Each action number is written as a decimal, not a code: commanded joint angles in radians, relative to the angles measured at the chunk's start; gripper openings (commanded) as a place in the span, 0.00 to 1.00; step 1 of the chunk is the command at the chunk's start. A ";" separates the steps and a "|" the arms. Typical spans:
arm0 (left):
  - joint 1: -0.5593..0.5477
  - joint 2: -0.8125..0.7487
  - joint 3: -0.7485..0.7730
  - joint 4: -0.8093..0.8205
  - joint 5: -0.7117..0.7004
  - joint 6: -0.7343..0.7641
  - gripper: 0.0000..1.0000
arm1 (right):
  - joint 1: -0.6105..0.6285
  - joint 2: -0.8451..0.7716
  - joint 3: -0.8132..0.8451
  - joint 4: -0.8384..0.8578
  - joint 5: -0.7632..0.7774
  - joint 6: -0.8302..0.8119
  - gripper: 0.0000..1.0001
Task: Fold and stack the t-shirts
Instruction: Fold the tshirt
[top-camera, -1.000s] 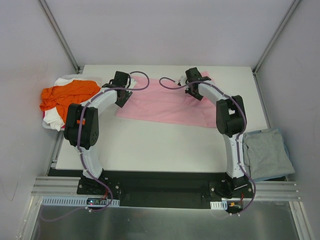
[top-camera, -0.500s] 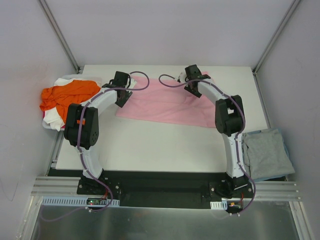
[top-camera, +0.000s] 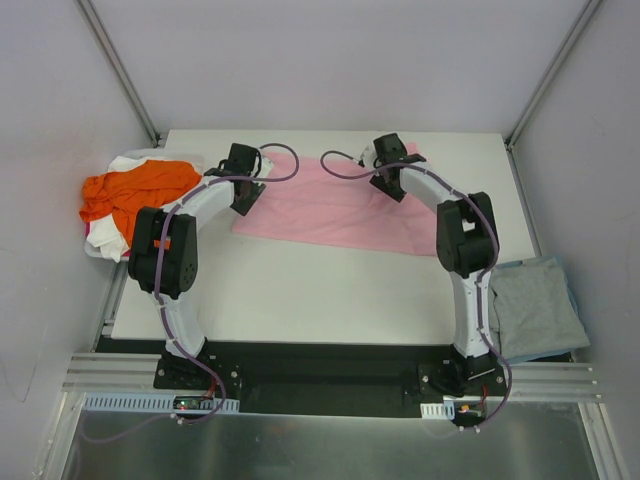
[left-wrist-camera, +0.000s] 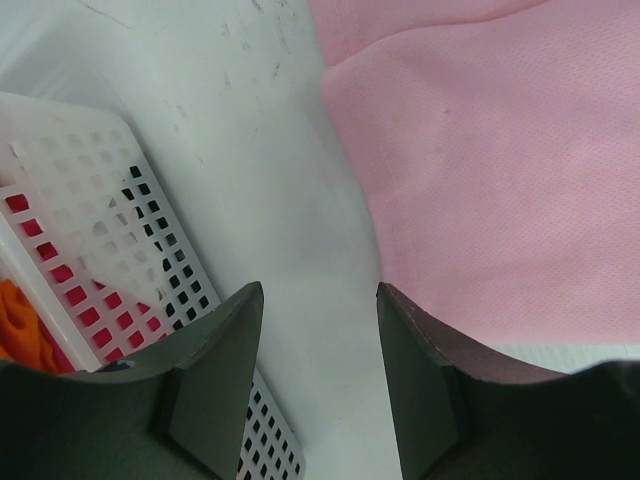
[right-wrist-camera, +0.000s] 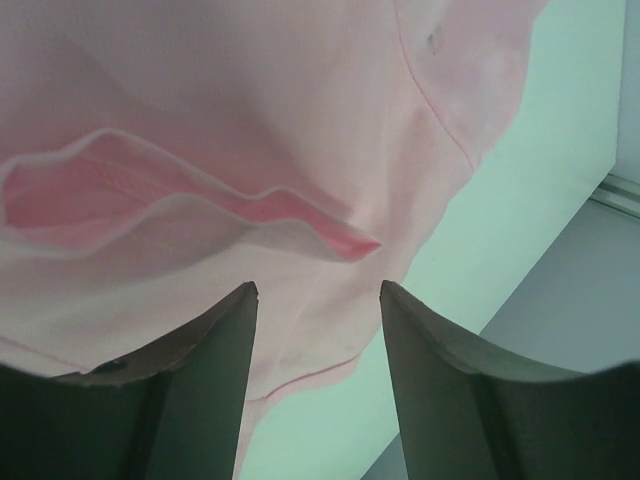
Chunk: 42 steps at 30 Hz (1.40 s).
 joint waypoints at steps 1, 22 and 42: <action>0.000 -0.028 0.035 0.010 0.041 -0.024 0.49 | -0.004 -0.192 -0.037 0.031 -0.016 0.062 0.59; -0.042 -0.019 0.133 -0.065 0.324 -0.004 0.73 | 0.011 -0.267 -0.028 -0.391 -0.246 0.141 0.84; 0.006 0.165 0.258 -0.165 0.385 -0.047 0.99 | -0.041 -0.138 -0.053 -0.470 -0.447 0.190 0.97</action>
